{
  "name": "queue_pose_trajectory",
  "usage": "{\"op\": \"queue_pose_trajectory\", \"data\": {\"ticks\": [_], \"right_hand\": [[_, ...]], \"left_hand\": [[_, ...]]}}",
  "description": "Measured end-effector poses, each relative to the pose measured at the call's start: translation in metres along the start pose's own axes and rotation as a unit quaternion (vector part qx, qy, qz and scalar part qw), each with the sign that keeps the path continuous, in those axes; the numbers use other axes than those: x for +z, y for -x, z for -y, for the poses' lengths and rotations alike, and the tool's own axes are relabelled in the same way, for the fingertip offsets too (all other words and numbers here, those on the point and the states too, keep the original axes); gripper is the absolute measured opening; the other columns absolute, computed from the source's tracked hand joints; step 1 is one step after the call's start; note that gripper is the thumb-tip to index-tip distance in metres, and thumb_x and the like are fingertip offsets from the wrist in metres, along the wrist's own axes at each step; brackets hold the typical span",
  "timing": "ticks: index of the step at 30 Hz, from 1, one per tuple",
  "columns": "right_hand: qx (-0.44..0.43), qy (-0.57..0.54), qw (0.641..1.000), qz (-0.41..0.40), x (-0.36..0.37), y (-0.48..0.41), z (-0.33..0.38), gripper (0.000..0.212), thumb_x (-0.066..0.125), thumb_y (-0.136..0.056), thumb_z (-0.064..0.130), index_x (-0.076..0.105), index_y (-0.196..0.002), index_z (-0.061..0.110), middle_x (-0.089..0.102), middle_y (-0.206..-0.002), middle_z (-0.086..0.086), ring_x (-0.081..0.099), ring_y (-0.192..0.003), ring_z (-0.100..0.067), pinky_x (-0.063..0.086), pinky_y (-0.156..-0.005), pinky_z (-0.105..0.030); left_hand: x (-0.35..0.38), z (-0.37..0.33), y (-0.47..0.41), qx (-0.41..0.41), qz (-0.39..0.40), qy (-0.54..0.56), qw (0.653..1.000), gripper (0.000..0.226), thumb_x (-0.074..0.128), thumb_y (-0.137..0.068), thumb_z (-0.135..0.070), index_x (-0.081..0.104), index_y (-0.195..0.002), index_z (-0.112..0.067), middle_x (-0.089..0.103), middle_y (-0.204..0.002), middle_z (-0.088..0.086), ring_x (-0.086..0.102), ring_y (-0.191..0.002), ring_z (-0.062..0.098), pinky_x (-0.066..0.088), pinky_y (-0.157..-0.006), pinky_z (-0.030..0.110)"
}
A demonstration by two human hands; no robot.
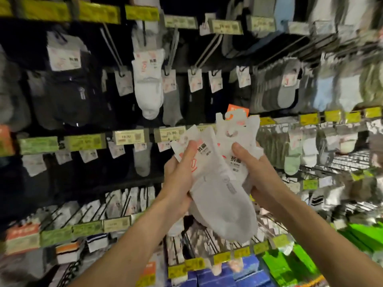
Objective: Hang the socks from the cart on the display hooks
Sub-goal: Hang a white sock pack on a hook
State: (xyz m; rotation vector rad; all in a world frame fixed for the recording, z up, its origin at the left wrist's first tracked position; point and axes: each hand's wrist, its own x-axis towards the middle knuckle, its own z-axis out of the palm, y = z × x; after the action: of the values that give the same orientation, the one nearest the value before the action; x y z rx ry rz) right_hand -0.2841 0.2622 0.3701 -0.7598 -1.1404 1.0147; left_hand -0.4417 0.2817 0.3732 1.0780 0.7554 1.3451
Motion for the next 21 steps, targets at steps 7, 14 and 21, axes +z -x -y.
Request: {"op": "queue_pose_trajectory", "data": {"ticks": [7, 14, 21], "right_hand": [[-0.077, 0.046, 0.995, 0.036, 0.005, -0.057, 0.033, 0.034, 0.071, -0.082, 0.018, 0.061, -0.113, 0.028, 0.077, -0.102, 0.003, 0.075, -0.091, -0.018, 0.059, -0.069, -0.031], [-0.126, 0.096, 0.986, 0.046, 0.007, -0.13, 0.053, 0.039, 0.075, -0.085, 0.017, 0.058, -0.119, 0.027, 0.076, -0.106, 0.005, 0.074, -0.093, -0.015, 0.062, -0.078, -0.038], [-0.178, 0.098, 0.97, 0.132, 0.028, -0.191, 0.072, 0.038, 0.075, -0.085, 0.014, 0.059, -0.115, 0.03, 0.075, -0.103, 0.011, 0.074, -0.086, -0.007, 0.059, -0.063, -0.021]], "left_hand": [[0.009, -0.038, -0.04, 0.081, -0.021, -0.081, 0.993, 0.031, 0.063, -0.093, -0.045, 0.07, -0.113, -0.022, 0.077, -0.102, -0.003, 0.073, -0.096, 0.013, 0.057, -0.092, 0.04], [0.004, -0.081, -0.09, 0.193, -0.077, -0.095, 0.973, 0.028, 0.073, -0.086, -0.019, 0.063, -0.111, -0.019, 0.077, -0.1, 0.001, 0.075, -0.09, 0.015, 0.061, -0.075, 0.033], [-0.007, -0.138, -0.135, 0.283, -0.14, -0.241, 0.918, 0.061, 0.069, -0.092, -0.018, 0.037, -0.143, -0.029, 0.065, -0.107, -0.016, 0.07, -0.077, -0.004, 0.056, -0.062, 0.017]]}}
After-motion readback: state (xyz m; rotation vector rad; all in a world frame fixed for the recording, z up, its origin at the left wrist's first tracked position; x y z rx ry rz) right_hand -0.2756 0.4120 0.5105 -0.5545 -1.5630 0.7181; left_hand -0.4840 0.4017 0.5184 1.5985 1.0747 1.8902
